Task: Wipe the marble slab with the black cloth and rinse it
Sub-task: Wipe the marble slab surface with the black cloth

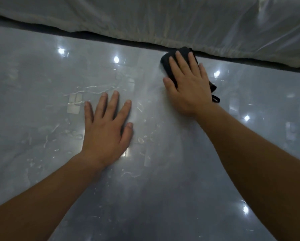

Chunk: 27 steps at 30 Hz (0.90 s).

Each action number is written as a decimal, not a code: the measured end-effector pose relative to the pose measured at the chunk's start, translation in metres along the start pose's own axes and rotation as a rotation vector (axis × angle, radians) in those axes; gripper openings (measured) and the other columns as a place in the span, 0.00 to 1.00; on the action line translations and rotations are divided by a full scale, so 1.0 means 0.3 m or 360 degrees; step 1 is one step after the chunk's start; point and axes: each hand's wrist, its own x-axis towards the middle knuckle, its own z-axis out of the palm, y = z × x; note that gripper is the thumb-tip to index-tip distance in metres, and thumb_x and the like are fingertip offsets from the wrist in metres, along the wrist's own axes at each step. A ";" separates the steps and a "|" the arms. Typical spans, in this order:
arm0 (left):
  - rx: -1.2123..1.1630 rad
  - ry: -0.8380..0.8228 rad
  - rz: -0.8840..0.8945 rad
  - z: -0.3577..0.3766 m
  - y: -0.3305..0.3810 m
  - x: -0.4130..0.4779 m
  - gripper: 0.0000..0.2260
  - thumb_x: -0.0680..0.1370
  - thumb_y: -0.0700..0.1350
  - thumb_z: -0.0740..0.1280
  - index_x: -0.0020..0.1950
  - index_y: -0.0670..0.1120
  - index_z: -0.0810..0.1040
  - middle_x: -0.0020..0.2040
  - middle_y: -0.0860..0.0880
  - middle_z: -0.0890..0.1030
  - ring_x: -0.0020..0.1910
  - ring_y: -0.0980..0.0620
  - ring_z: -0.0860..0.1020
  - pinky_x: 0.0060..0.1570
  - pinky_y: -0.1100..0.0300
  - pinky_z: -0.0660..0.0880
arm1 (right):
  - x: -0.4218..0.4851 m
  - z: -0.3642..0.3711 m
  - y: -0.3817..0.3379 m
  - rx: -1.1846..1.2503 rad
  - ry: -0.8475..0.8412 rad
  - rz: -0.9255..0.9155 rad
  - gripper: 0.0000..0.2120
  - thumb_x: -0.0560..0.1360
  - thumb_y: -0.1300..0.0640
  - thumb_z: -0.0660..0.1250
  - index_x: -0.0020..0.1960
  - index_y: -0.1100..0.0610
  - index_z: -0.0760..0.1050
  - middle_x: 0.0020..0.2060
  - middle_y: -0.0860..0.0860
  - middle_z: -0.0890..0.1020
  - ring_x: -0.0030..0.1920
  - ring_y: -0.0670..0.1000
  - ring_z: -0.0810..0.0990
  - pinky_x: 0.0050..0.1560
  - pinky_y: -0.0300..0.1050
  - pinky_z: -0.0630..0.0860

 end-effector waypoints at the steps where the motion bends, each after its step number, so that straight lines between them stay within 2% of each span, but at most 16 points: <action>1: 0.0000 0.0007 0.0003 0.002 0.000 0.000 0.28 0.81 0.57 0.50 0.81 0.52 0.57 0.83 0.46 0.52 0.81 0.43 0.46 0.76 0.33 0.43 | 0.025 0.003 -0.040 0.0037 0.0028 0.0046 0.32 0.83 0.37 0.43 0.82 0.49 0.48 0.82 0.49 0.48 0.82 0.54 0.41 0.80 0.59 0.42; 3: -0.0069 0.0029 -0.0010 0.005 -0.001 0.000 0.30 0.80 0.55 0.53 0.81 0.48 0.55 0.82 0.46 0.53 0.82 0.44 0.46 0.76 0.35 0.43 | 0.022 0.012 -0.126 0.0018 0.0032 -0.0077 0.31 0.83 0.40 0.43 0.82 0.51 0.49 0.82 0.50 0.50 0.82 0.55 0.43 0.80 0.59 0.45; 6: -0.0326 0.0059 -0.0044 -0.005 -0.014 -0.005 0.35 0.79 0.52 0.57 0.81 0.40 0.48 0.82 0.42 0.53 0.82 0.46 0.47 0.78 0.40 0.41 | -0.108 0.034 -0.175 -0.0102 -0.0032 -0.0549 0.29 0.83 0.43 0.45 0.82 0.52 0.54 0.82 0.51 0.55 0.82 0.56 0.48 0.79 0.60 0.50; 9: -0.0368 0.0073 -0.0037 -0.011 -0.043 -0.030 0.33 0.80 0.53 0.57 0.80 0.39 0.52 0.81 0.40 0.54 0.81 0.44 0.49 0.79 0.43 0.44 | -0.217 0.040 -0.095 -0.0199 -0.0194 -0.0863 0.28 0.83 0.44 0.47 0.82 0.51 0.54 0.81 0.49 0.55 0.82 0.55 0.47 0.80 0.58 0.49; 11: -0.0257 0.0078 -0.0026 -0.010 -0.053 -0.060 0.30 0.80 0.55 0.56 0.79 0.40 0.59 0.81 0.40 0.56 0.81 0.42 0.51 0.79 0.43 0.45 | -0.180 0.022 -0.024 -0.0240 -0.0193 -0.0840 0.28 0.83 0.44 0.48 0.82 0.50 0.54 0.81 0.49 0.55 0.82 0.54 0.48 0.80 0.57 0.48; 14: -0.0160 0.0089 -0.0048 -0.007 -0.042 -0.109 0.27 0.81 0.55 0.55 0.76 0.43 0.65 0.80 0.39 0.59 0.80 0.40 0.53 0.78 0.40 0.46 | -0.030 -0.008 -0.028 -0.0103 -0.0048 -0.0368 0.29 0.83 0.43 0.45 0.82 0.50 0.52 0.82 0.50 0.53 0.82 0.54 0.45 0.80 0.58 0.46; 16: -0.0141 0.0089 -0.0086 0.001 -0.027 -0.145 0.26 0.81 0.54 0.55 0.76 0.43 0.65 0.80 0.38 0.58 0.80 0.39 0.53 0.77 0.38 0.47 | 0.014 -0.006 -0.111 -0.0062 -0.0032 -0.0240 0.29 0.83 0.43 0.43 0.82 0.52 0.50 0.82 0.50 0.51 0.82 0.55 0.44 0.80 0.57 0.44; 17: -0.0135 0.0088 -0.0100 0.005 -0.019 -0.164 0.26 0.81 0.53 0.55 0.76 0.43 0.65 0.80 0.38 0.57 0.80 0.39 0.52 0.77 0.38 0.47 | -0.001 0.003 -0.156 -0.0067 -0.0032 -0.0300 0.30 0.83 0.43 0.43 0.82 0.52 0.50 0.82 0.51 0.51 0.82 0.55 0.44 0.80 0.58 0.44; 20: -0.0114 0.0065 -0.0136 0.011 0.007 -0.224 0.26 0.81 0.53 0.56 0.76 0.43 0.65 0.81 0.38 0.56 0.81 0.40 0.51 0.77 0.38 0.46 | -0.184 0.051 -0.226 -0.0167 -0.0091 -0.0757 0.30 0.82 0.43 0.45 0.82 0.53 0.55 0.81 0.52 0.55 0.82 0.57 0.48 0.79 0.61 0.49; 23: -0.0101 0.0042 -0.0194 0.014 0.014 -0.276 0.26 0.81 0.54 0.55 0.77 0.45 0.64 0.81 0.39 0.56 0.81 0.40 0.50 0.77 0.38 0.46 | -0.382 0.072 -0.161 -0.0247 -0.0251 -0.1072 0.29 0.83 0.44 0.48 0.82 0.52 0.56 0.81 0.50 0.56 0.82 0.56 0.48 0.79 0.60 0.50; 25: -0.0071 0.0001 -0.0213 0.014 0.010 -0.306 0.27 0.81 0.55 0.54 0.78 0.46 0.63 0.81 0.40 0.54 0.81 0.40 0.49 0.77 0.37 0.46 | -0.366 0.056 -0.091 -0.0260 -0.0279 -0.1053 0.28 0.83 0.44 0.48 0.81 0.51 0.57 0.81 0.50 0.58 0.82 0.56 0.50 0.79 0.60 0.51; 27: -0.0038 -0.0042 -0.0226 0.016 0.007 -0.334 0.27 0.81 0.56 0.53 0.79 0.47 0.61 0.82 0.40 0.53 0.81 0.40 0.47 0.77 0.36 0.45 | -0.284 0.039 -0.055 -0.0177 -0.0185 -0.0768 0.29 0.83 0.43 0.45 0.81 0.51 0.56 0.81 0.50 0.57 0.82 0.56 0.49 0.80 0.59 0.47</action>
